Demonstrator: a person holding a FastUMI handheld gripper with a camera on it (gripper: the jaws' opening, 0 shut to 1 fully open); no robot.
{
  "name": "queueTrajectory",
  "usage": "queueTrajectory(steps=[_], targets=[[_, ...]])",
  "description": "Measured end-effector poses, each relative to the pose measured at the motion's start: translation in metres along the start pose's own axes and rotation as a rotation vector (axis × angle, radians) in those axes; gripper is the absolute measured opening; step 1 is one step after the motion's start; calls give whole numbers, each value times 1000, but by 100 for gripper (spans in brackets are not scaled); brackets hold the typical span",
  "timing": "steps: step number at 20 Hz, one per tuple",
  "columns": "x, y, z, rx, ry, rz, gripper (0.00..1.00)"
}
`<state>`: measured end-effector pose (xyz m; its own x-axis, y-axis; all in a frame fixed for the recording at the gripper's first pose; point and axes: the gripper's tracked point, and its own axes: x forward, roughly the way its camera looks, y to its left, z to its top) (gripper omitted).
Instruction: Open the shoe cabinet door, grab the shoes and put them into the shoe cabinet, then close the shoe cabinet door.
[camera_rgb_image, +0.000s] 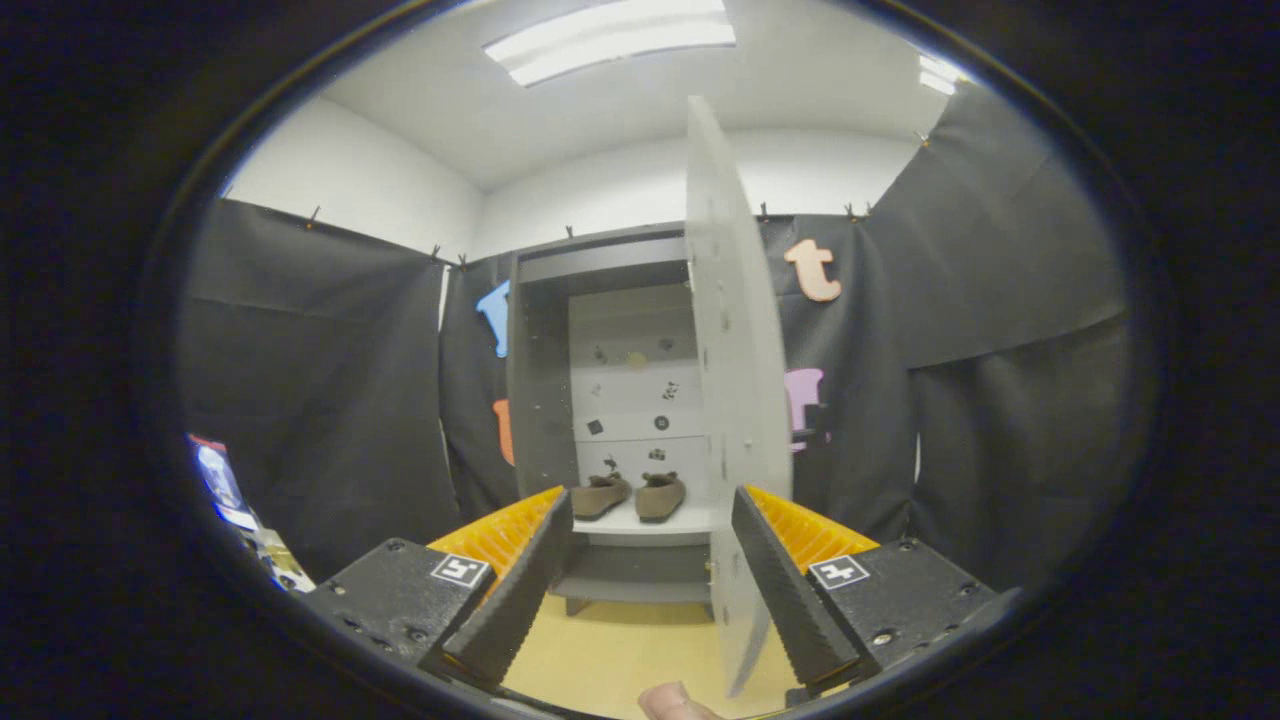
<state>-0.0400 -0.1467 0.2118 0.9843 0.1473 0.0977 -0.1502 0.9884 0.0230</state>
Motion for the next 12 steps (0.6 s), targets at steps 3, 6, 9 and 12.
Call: queueTrajectory(steps=[3, 6, 9, 12], targets=[[-17, -61, 3, -38, 0, -114, 100], [-29, -101, 1, -47, 8, -170, 100], [-29, -143, -12, -54, 57, -220, 100], [-6, -185, -18, -96, 75, -299, 100]])
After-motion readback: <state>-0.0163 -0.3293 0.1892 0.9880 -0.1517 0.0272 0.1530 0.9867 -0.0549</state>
